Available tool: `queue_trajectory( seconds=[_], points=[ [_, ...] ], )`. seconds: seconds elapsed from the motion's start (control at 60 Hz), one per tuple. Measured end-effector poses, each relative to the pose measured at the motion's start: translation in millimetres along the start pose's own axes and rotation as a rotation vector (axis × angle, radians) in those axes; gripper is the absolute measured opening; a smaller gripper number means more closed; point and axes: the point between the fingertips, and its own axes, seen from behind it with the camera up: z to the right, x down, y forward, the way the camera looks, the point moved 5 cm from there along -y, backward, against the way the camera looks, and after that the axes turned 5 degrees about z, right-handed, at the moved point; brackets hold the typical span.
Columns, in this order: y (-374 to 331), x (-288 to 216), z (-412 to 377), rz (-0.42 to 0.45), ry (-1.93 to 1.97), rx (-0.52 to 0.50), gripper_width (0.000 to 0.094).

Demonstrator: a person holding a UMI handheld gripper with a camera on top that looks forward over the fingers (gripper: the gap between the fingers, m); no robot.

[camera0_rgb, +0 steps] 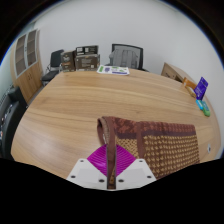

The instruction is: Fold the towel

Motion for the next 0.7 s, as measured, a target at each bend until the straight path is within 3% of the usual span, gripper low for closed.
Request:
queue_trajectory(
  seconds=[0.267, 0.383, 0.533, 0.583, 0.7],
  points=[
    [-69.5, -108.5, -36.9, 0.169, 0.246, -0.315, 0.0072],
    [-73.7, -115.2, 6.1, 0.199, 0.274, -0.320, 0.0072],
    [-32.9, -70.9, 77.4, 0.101, 0.262, -0.225, 0.0075],
    [-20.8, -51.0, 102.6, 0.080, 0.258, -0.211, 0.0125],
    [-11.2, -33.3, 142.0, 0.024, 0.241, -0.157, 0.0435]
  ],
)
